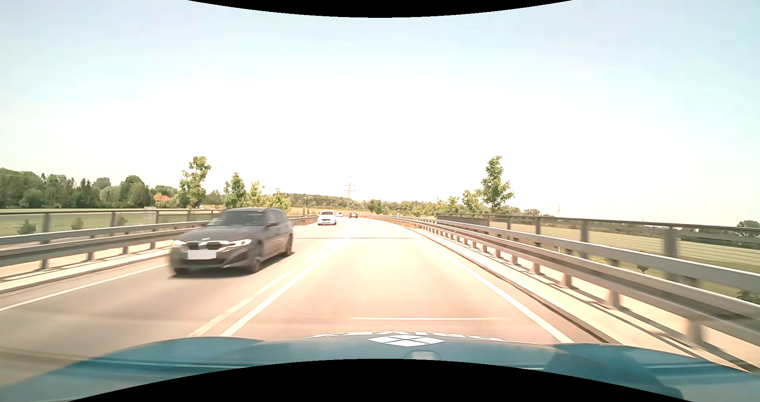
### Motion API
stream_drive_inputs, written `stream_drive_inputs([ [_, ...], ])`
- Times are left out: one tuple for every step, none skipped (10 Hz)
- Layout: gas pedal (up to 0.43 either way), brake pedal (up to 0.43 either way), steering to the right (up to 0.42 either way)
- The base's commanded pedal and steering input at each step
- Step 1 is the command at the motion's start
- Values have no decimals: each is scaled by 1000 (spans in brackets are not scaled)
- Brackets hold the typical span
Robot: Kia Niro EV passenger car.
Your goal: Follow the waypoints while adhering to traffic rules and regulations
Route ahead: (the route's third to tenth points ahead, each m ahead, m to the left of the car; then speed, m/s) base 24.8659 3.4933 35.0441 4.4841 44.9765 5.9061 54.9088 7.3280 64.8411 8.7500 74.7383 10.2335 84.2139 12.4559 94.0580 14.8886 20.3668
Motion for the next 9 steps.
stream_drive_inputs([
  [157,0,-17],
  [157,0,-17],
  [157,0,-16],
  [157,0,-15],
  [157,0,-14],
  [157,0,-14],
  [157,0,-14],
  [157,0,-12],
  [157,0,-12],
])
